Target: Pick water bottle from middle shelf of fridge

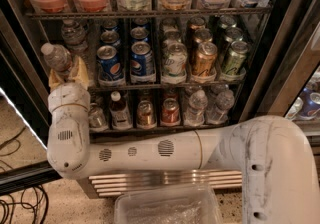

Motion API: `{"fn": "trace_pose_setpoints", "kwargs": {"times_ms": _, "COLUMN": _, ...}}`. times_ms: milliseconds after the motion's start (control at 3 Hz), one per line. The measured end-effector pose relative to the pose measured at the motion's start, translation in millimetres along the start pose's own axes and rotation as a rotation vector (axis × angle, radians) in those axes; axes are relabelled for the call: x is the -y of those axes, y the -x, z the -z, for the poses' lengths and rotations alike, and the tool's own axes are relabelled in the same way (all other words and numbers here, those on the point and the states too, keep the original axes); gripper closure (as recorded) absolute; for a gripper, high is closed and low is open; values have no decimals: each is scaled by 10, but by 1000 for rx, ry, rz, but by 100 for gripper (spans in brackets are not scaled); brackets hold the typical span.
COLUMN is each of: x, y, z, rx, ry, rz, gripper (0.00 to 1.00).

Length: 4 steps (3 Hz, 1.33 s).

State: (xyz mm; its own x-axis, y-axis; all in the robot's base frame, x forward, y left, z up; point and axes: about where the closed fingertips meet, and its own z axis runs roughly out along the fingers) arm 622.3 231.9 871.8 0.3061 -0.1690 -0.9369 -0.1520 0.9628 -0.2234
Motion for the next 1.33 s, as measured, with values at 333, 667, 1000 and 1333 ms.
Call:
{"fn": "trace_pose_setpoints", "kwargs": {"times_ms": 333, "x": 55, "y": 121, "z": -26, "rx": 8, "ry": -4, "rz": -1, "gripper": 100}}
{"fn": "trace_pose_setpoints", "kwargs": {"times_ms": 667, "x": 183, "y": 601, "z": -62, "rx": 76, "ry": -10, "rz": -2, "gripper": 100}}
{"fn": "trace_pose_setpoints", "kwargs": {"times_ms": 1000, "x": 214, "y": 1125, "z": 42, "rx": 164, "ry": -5, "rz": 4, "gripper": 100}}
{"fn": "trace_pose_setpoints", "kwargs": {"times_ms": 1333, "x": 149, "y": 1374, "z": 393, "rx": 190, "ry": 6, "rz": -13, "gripper": 100}}
